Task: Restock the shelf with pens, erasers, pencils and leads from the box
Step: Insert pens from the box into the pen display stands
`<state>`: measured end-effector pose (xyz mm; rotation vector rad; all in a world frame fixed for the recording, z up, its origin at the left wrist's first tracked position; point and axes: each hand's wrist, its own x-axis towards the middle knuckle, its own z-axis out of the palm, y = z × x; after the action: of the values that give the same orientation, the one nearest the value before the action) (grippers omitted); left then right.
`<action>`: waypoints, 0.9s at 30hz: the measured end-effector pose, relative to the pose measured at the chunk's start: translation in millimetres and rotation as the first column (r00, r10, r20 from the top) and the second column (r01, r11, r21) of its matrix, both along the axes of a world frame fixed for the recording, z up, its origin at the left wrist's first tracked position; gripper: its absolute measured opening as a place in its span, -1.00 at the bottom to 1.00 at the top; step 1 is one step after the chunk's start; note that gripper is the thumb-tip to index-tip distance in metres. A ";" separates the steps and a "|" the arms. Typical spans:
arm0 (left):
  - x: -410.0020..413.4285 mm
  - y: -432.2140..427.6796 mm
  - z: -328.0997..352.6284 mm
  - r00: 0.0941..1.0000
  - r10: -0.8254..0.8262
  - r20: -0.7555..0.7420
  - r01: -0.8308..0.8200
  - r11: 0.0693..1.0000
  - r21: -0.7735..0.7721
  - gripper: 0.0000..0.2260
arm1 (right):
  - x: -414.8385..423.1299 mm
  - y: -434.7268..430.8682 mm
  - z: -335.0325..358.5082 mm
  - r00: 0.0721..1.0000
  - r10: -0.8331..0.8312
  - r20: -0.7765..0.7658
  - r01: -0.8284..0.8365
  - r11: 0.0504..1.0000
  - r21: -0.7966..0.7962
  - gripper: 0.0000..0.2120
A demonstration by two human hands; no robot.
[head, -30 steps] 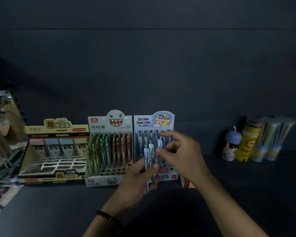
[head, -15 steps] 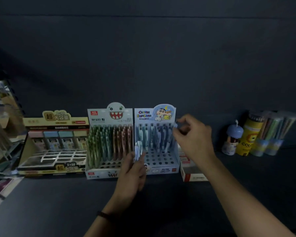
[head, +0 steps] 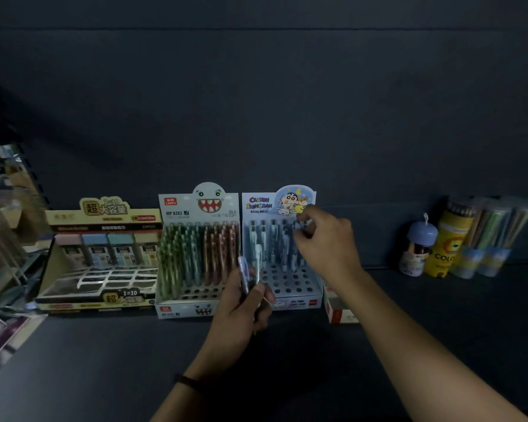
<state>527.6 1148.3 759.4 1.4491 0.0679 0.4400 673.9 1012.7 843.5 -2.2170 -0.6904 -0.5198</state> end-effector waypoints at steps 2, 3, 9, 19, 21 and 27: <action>0.5 0.0 0.3 1.000 0.005 0.000 -0.005 1.000 -0.026 -0.78 | -0.9 2.7 -2.2 1.000 0.012 -0.023 -0.013 0.999 -0.032 -0.91; 0.5 -0.3 1.0 1.000 0.006 -0.004 -0.006 0.999 -0.043 -0.75 | -1.3 3.6 -3.6 0.999 0.009 -0.036 -0.011 0.998 -0.056 -0.92; 4.6 2.3 -3.4 0.999 0.027 -0.036 -0.028 1.000 -0.006 -0.76 | -3.3 -0.6 7.7 0.995 -0.035 -0.088 0.017 0.979 -0.204 -0.89; 4.8 -3.7 -0.1 1.000 -0.028 -0.008 0.028 0.998 -0.064 -0.90 | -34.7 -3.1 8.7 0.916 0.304 -0.261 -0.255 0.945 0.205 -0.86; 3.7 -4.5 0.6 1.000 -0.028 -0.010 0.027 0.997 -0.074 -0.88 | -38.2 -0.9 8.1 0.884 0.358 -0.301 -0.313 0.931 0.188 -0.77; 3.7 -3.1 0.8 1.000 -0.008 0.020 0.009 0.999 -0.053 -0.84 | -43.7 3.4 10.9 0.888 0.375 -0.267 -0.310 0.915 0.257 -0.73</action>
<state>531.3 1145.2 760.3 1.3916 0.0568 0.4423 630.2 1016.1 854.4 -1.8661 -0.7984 -0.0524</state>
